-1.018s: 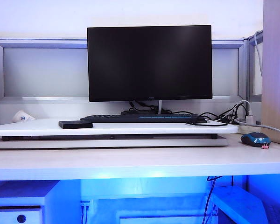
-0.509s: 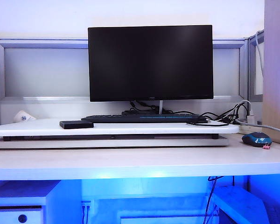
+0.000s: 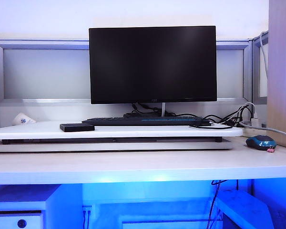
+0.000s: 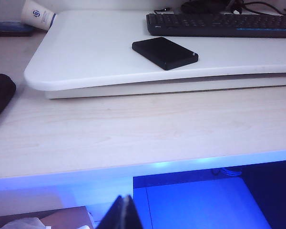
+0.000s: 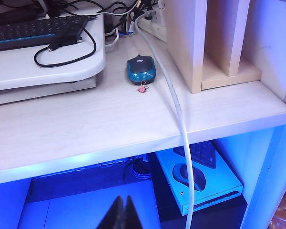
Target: Unplug the data cable of the portable hard drive.
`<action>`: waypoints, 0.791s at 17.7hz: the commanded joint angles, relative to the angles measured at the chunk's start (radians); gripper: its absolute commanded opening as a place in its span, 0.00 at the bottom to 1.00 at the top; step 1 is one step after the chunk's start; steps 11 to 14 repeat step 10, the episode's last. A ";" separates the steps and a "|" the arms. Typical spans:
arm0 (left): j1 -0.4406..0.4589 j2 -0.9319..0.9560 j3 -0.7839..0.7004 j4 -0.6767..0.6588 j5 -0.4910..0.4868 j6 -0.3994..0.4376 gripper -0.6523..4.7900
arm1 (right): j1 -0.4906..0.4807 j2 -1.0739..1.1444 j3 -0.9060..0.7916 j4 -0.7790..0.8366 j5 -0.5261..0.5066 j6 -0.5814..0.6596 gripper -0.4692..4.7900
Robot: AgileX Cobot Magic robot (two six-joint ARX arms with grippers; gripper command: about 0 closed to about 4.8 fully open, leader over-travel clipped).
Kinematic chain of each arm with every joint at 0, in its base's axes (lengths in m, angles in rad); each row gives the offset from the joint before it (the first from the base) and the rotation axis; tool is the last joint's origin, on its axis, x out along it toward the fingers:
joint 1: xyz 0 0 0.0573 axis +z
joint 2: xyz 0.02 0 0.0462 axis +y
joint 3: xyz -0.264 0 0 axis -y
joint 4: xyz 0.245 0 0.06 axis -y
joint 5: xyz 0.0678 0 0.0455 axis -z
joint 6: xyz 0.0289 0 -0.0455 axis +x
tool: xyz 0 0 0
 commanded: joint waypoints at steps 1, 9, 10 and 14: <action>0.000 0.001 -0.008 -0.008 0.004 -0.002 0.11 | 0.000 0.000 -0.001 -0.004 0.005 0.004 0.08; 0.000 0.001 -0.008 -0.008 0.004 -0.002 0.11 | 0.000 0.000 -0.001 -0.004 0.003 0.004 0.08; 0.000 0.001 -0.008 -0.007 0.004 -0.002 0.11 | 0.000 0.000 -0.001 -0.004 0.003 0.004 0.08; 0.000 0.001 -0.008 -0.007 0.004 -0.002 0.11 | 0.000 0.000 -0.001 -0.004 0.003 0.004 0.08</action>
